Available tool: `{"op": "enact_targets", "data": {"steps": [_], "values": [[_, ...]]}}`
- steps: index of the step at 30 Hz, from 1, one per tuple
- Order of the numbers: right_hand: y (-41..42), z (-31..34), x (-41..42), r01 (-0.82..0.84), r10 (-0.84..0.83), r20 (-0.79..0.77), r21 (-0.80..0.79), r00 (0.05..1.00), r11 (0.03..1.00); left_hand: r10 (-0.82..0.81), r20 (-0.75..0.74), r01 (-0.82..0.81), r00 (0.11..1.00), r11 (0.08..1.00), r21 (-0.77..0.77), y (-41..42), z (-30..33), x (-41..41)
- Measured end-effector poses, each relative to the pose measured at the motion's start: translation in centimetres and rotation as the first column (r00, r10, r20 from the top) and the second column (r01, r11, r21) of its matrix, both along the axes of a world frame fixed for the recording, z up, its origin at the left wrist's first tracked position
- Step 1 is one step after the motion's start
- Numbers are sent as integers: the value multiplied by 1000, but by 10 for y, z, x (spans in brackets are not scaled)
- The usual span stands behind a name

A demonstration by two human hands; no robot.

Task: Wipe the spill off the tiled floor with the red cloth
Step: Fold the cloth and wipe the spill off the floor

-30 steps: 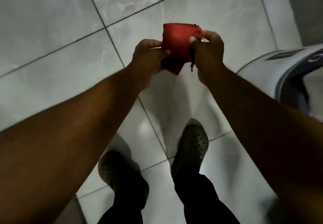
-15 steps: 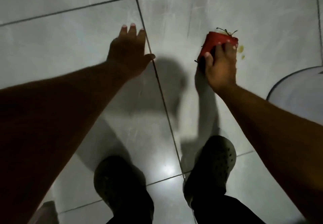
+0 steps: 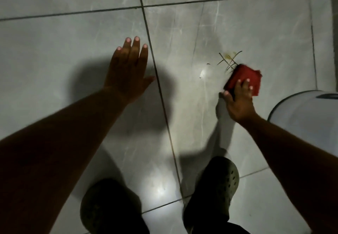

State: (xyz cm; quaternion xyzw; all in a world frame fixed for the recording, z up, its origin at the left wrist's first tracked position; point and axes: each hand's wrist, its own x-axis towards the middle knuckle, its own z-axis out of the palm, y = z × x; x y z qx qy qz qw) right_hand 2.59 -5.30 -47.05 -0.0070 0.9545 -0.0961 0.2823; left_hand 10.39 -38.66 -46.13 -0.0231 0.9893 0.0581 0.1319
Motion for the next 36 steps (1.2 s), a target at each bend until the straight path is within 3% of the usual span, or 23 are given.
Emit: {"op": "enact_targets", "data": {"steps": [2,5,8,11,15,17,21,25,27,29,31,36], "values": [[-5,-2,-29,120,-119,-26,64,993,991,-32,-15,32,999,999,-7,-1,-6,-9],[-32,-6,-51,121,-111,-85,123,990,985,-13,-32,12,999,1000,-22,-1,-17,-24],[-71,-8,-44,-59,58,-163,-1,985,998,6,-51,-7,999,1000,-22,4,-25,-33],[-97,-9,-13,-299,269,-210,-128,940,945,-30,-44,28,999,998,-48,6,-28,-34],[-48,2,25,-372,353,-157,-113,922,921,-14,-62,12,998,999,-34,10,-24,-31],[-7,5,28,-289,281,-107,-69,954,955,-46,-92,43,995,999,-29,8,-23,-32],[25,-4,-1,37,-36,-78,6,996,999,-78,-139,69,987,995,-70,-2,-27,-30],[-18,-19,-60,292,-290,-73,19,954,956,-88,-155,74,984,993,-95,-3,-35,-31],[-52,-20,-80,323,-321,-68,18,945,946,-70,-156,58,985,995,-78,-2,-35,-36],[-93,-22,-83,168,-167,-104,-1,980,986,-68,-148,56,987,995,-81,-2,-35,-39],[-130,-22,-68,-94,94,-129,8,987,996,-79,-137,67,987,994,-89,-2,-33,-40],[-116,-6,-28,-471,455,-138,-125,880,873,-84,-76,77,994,993,-90,-8,-21,-39]]}}
